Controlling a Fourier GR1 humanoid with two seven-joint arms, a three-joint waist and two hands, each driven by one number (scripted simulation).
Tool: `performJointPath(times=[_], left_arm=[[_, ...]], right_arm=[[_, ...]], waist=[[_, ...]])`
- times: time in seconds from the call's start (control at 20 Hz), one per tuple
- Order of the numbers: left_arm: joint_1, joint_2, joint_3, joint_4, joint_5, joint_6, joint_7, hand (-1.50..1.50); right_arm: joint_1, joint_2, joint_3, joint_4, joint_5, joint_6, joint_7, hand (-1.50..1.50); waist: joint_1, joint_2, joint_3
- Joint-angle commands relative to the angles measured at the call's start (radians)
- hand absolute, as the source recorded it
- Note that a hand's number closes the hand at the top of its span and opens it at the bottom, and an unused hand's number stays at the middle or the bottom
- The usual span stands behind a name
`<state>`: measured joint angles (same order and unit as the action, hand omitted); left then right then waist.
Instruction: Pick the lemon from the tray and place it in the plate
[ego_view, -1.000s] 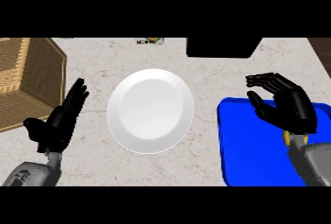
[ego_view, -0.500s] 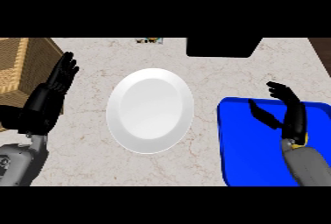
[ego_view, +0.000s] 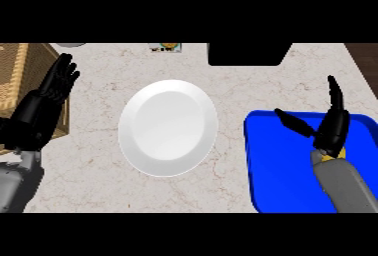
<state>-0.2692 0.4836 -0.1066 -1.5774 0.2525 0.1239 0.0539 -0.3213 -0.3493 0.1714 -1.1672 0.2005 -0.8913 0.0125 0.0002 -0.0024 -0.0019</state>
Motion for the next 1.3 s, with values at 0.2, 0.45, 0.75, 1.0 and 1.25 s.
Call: performJointPath(times=[0.2, 0.45, 0.75, 1.0, 1.25], left_arm=[[0.010, 0.001, 0.003, 0.000, -0.016, 0.001, 0.008, 0.00], [-0.001, 0.003, 0.012, -0.001, -0.003, -0.012, 0.014, 0.00], [-0.009, 0.005, 0.031, -0.012, 0.003, -0.017, 0.036, 0.00], [0.001, -0.014, 0.041, 0.040, -0.026, -0.046, -0.028, 0.00], [-0.029, -0.034, 0.045, 0.018, -0.043, -0.030, 0.034, 0.00]], right_arm=[[-0.040, -0.242, 0.087, 0.038, 0.163, 0.263, 0.521, -1.50], [-0.103, -0.314, 0.169, -0.001, 0.150, 0.576, 0.812, -1.50], [-0.154, -0.308, 0.195, -0.113, 0.042, 0.850, 1.108, -1.50], [-0.169, -0.324, 0.164, -0.172, 0.030, 0.932, 1.228, -1.50], [-0.095, -0.319, 0.165, -0.142, 0.089, 0.912, 1.209, -1.50]], waist=[[-0.018, -0.009, -0.008], [-0.016, -0.012, -0.008], [-0.006, -0.004, -0.001], [-0.005, 0.001, 0.001], [-0.005, 0.002, 0.001]])
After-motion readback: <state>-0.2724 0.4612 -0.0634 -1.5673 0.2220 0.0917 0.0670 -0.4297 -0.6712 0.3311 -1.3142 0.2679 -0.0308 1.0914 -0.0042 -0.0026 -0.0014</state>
